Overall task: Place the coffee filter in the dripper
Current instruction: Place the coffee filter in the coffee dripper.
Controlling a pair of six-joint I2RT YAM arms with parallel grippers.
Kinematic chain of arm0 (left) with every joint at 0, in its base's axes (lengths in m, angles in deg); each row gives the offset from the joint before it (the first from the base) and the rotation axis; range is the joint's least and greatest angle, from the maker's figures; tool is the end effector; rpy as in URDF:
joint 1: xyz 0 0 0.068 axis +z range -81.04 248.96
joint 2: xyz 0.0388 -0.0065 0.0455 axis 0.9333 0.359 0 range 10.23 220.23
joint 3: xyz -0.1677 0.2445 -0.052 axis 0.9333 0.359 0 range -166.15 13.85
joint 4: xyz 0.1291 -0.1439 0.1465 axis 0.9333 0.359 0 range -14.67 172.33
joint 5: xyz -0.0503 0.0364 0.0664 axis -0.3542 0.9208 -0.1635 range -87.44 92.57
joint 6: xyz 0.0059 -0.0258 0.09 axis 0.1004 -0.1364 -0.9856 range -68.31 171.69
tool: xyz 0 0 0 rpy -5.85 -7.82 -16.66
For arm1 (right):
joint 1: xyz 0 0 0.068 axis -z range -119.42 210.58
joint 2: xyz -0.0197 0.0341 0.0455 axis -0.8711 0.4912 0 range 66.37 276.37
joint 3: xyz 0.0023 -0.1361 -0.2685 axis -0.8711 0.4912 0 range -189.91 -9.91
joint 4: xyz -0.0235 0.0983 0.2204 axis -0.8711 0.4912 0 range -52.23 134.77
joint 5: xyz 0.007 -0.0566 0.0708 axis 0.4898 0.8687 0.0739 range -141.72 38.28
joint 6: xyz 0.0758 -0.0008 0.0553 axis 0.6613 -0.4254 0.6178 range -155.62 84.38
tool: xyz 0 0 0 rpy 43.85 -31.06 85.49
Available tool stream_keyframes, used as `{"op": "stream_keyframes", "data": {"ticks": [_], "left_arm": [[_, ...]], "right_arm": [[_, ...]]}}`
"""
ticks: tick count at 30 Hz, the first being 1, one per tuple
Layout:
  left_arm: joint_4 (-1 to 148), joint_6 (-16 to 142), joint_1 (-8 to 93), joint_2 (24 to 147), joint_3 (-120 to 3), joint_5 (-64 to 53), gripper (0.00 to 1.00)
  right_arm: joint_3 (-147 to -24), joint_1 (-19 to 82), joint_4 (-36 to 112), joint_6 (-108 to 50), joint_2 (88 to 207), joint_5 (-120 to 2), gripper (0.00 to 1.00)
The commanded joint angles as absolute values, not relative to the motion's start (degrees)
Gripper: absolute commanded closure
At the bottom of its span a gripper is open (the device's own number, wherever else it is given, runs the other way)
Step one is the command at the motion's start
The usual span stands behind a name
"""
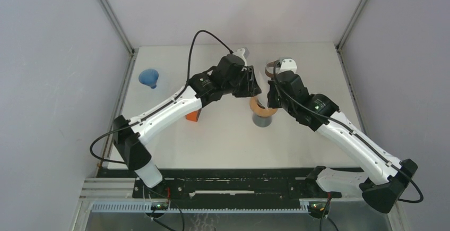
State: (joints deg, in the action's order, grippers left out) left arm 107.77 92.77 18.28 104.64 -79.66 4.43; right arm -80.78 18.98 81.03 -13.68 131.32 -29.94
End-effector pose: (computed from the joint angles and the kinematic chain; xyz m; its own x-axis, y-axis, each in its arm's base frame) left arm 0.2561 -0.3081 0.3750 -0.7592 -0.1095 -0.6415 0.3410 0.7727 -0.5355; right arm 0.1962 0.1322 0.3693 -0.5686 -0.0409 -0.8216 -0.1978 0.9763 0.0883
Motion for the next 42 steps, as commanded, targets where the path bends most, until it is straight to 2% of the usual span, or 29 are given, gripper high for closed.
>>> {"op": "stream_keyframes", "data": {"ticks": [1, 7, 12, 19, 27, 39, 42], "left_arm": [[110.35, 90.45, 18.07, 106.48, -85.41, 5.25, 0.58], [114.35, 88.72, 18.06, 109.22, -88.95, 5.31, 0.69], [117.35, 88.54, 18.03, 112.06, -92.34, 3.71, 0.82], [121.13, 88.06, 18.20, 115.13, -96.57, 2.22, 0.94], [122.41, 87.82, 18.60, 116.90, -98.50, 0.58, 0.95], [127.24, 85.19, 19.21, 120.77, -104.89, -0.66, 0.95], [128.59, 84.45, 19.30, 121.29, -106.06, -0.59, 0.95]], "right_arm": [[-80.75, 20.63, 81.04, -12.26, 132.13, -34.14, 1.00], [-80.75, 23.22, 82.47, -11.69, 133.29, -38.40, 1.00], [-80.75, 24.23, 83.47, -11.69, 133.99, -39.29, 1.00], [-80.75, 24.63, 82.81, -12.81, 135.22, -38.68, 0.92], [-80.75, 25.73, 82.35, -14.28, 135.41, -36.91, 0.77], [-81.43, 27.42, 81.45, -16.58, 136.91, -36.06, 0.65], [-81.79, 27.74, 81.17, -16.98, 137.12, -35.66, 0.58]]}}
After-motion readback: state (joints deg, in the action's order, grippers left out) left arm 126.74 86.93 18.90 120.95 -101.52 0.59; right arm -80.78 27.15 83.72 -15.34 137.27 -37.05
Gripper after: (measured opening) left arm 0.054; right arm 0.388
